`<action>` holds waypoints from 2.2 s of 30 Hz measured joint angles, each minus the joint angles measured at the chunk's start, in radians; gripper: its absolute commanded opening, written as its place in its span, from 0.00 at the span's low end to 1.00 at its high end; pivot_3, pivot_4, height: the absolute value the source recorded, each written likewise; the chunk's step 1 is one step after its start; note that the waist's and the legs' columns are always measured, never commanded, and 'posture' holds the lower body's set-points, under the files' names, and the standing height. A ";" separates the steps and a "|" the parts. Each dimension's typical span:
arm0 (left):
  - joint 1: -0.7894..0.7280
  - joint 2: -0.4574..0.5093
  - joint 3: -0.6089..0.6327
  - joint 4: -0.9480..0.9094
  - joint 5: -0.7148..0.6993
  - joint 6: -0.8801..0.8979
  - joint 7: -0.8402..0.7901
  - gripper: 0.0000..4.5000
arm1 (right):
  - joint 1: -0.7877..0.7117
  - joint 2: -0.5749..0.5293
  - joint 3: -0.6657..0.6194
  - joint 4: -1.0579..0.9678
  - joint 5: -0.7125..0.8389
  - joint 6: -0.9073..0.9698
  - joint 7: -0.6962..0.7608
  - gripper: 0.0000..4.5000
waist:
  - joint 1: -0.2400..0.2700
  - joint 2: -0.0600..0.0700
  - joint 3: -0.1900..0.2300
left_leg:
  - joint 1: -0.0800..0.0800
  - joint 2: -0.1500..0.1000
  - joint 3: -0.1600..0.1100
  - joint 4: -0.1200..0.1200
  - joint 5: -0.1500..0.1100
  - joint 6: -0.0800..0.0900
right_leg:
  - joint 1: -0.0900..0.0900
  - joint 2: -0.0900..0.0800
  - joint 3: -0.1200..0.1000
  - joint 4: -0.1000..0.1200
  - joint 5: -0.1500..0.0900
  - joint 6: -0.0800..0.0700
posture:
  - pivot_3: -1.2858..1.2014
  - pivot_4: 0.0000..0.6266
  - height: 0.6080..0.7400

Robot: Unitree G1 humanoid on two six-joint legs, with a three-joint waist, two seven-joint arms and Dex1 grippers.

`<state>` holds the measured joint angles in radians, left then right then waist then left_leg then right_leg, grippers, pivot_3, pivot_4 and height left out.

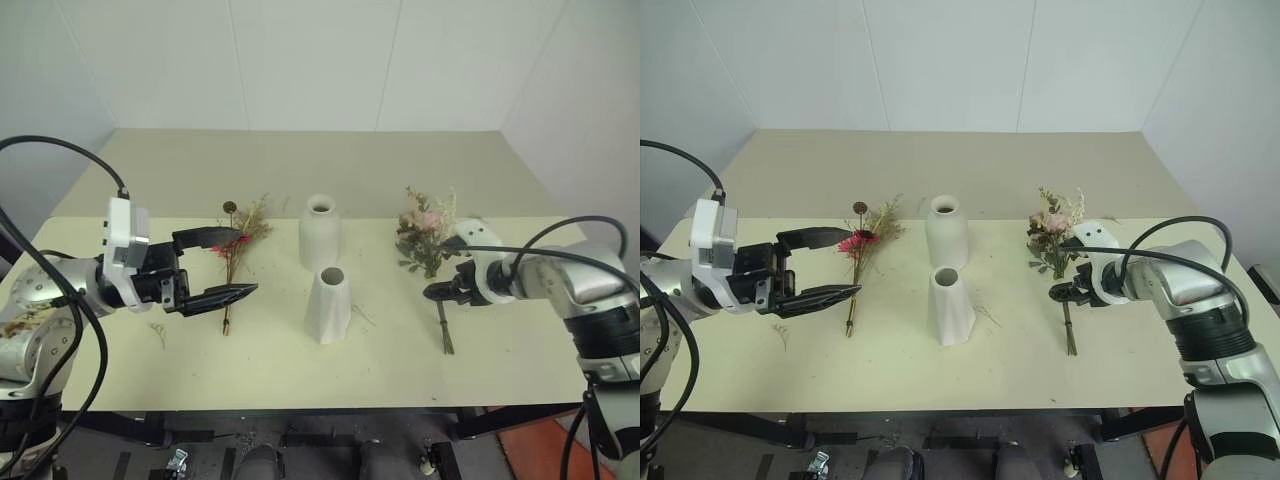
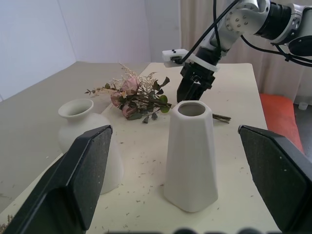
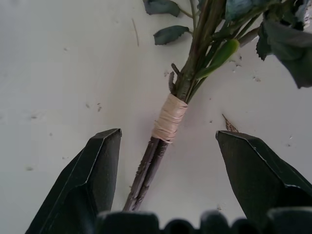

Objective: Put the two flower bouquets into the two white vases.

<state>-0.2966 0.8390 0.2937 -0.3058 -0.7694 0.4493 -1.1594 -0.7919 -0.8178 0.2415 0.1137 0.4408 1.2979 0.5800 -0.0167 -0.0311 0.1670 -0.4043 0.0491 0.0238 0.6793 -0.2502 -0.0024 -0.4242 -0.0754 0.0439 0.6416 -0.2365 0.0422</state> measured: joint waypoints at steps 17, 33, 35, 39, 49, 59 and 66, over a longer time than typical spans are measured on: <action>0.020 -0.003 0.002 -0.009 0.006 -0.028 0.009 1.00 | -0.076 0.115 0.014 0.215 -0.150 -0.137 0.063 0.05 | -0.002 0.000 0.000 | 0.000 0.000 0.000 0.000 0.000 0.000 | 0.000 0.000 0.000 0.001 0.000 0.000 | 0.52 0.24 1.00; -0.125 -0.020 -0.077 0.078 0.086 0.023 0.114 1.00 | -0.103 0.385 -0.381 0.011 -0.136 -0.418 -0.170 0.05 | -0.005 0.000 0.000 | 0.000 0.000 0.000 0.000 0.000 0.000 | -0.001 0.001 0.000 0.002 0.000 0.000 | 0.52 0.24 1.00; -0.136 -0.020 -0.094 0.082 0.104 0.057 0.145 1.00 | -0.133 0.429 -0.397 0.007 -0.123 -0.486 -0.188 0.05 | -0.006 0.001 0.000 | 0.000 0.000 0.000 -0.001 0.000 0.000 | -0.001 0.000 0.000 0.002 0.000 0.000 | 0.52 0.24 1.00; -0.138 -0.020 -0.120 0.084 0.127 0.083 0.181 1.00 | -0.198 0.506 -0.412 0.017 -0.113 -0.647 -0.187 0.05 | -0.006 0.001 0.000 | -0.001 0.000 0.000 -0.001 0.000 0.000 | -0.002 0.000 0.000 0.002 0.000 0.000 | 0.52 0.24 1.00; -0.107 -0.001 -0.090 0.045 0.114 0.095 0.165 1.00 | -0.281 0.682 -0.337 0.150 -0.122 -0.947 -0.149 0.05 | -0.023 0.001 0.001 | 0.000 0.000 0.000 -0.001 0.000 0.000 | -0.002 0.000 -0.001 0.005 0.000 0.000 | 0.52 0.24 1.00; -0.081 0.009 -0.067 0.019 0.101 0.096 0.166 1.00 | -0.328 0.788 -0.316 0.359 -0.164 -1.166 -0.162 0.05 | -0.029 0.002 0.001 | 0.000 0.001 0.000 -0.001 0.000 -0.001 | -0.002 0.000 -0.001 0.005 0.000 0.000 | 0.52 0.24 1.00; -0.065 0.020 -0.041 0.005 0.100 0.096 0.166 1.00 | -0.364 0.805 -0.318 0.459 -0.181 -1.235 -0.169 0.05 | -0.029 0.002 0.001 | 0.000 0.001 0.000 -0.002 0.000 -0.001 | -0.002 0.000 -0.001 0.006 0.000 0.000 | 0.52 0.24 1.00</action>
<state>-0.3619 0.8589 0.2528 -0.3004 -0.6696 0.5449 -0.9931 -1.1560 -0.0124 -0.0767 0.5728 0.2599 0.0632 0.4105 -0.0462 -0.0289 0.1683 -0.4044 0.0497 0.0233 0.6776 -0.2498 -0.0032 -0.4263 -0.0754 0.0431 0.6472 -0.2360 0.0419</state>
